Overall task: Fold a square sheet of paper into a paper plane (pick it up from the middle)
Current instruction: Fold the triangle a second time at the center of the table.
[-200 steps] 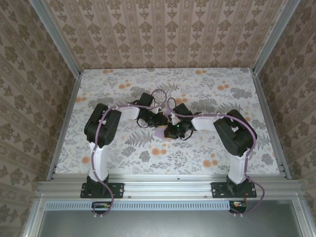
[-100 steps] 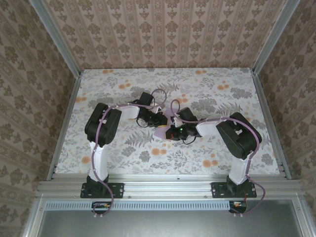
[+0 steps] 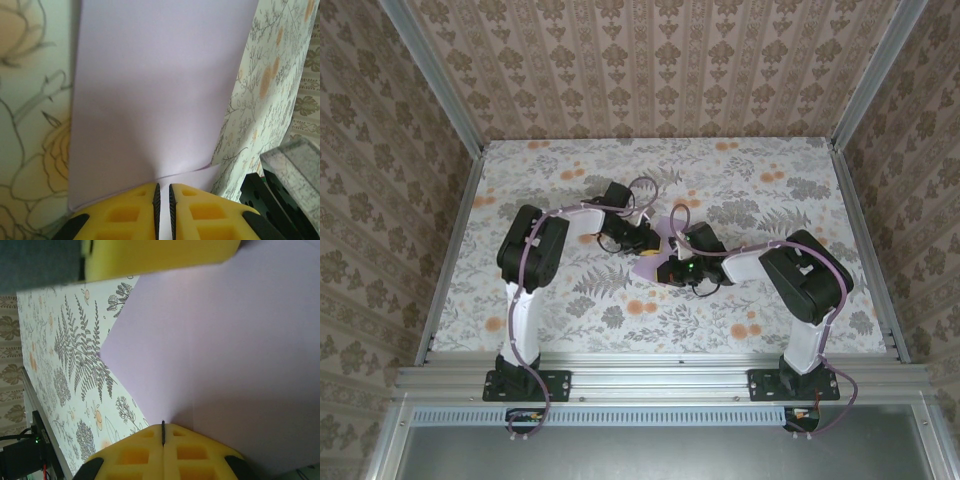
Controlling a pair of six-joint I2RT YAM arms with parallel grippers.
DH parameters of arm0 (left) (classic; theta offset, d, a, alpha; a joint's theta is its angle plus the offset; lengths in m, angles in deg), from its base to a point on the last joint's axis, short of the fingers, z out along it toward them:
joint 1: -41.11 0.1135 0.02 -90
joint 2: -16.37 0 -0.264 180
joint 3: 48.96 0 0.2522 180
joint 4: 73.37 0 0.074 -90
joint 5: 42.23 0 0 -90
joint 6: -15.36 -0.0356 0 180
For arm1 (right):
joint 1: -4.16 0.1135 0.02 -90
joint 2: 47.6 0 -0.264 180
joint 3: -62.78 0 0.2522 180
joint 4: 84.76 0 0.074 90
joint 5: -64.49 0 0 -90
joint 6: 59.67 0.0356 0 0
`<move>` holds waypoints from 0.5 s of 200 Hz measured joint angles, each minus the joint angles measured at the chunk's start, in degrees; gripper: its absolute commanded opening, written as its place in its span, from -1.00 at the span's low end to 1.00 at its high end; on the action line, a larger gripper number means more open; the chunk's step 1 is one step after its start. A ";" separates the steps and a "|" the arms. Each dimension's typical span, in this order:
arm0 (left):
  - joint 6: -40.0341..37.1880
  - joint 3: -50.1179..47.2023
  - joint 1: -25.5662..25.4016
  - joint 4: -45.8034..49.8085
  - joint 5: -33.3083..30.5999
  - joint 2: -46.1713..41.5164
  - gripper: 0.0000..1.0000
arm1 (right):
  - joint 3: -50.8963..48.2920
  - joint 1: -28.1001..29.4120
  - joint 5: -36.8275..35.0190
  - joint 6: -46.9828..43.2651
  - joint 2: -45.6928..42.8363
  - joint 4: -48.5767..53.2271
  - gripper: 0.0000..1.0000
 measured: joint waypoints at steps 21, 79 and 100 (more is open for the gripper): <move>-0.02 1.25 0.90 -0.11 -1.05 0.48 -0.65 | -0.37 -0.04 0.22 0.11 -0.02 -0.79 -0.92; -0.26 3.89 2.10 0.24 -4.39 1.33 -0.64 | -0.63 -0.07 0.50 0.11 -0.09 -1.03 -0.92; -0.52 4.35 2.10 0.39 -5.05 1.42 -0.64 | -0.61 -0.07 0.61 0.09 -0.20 -0.61 -0.92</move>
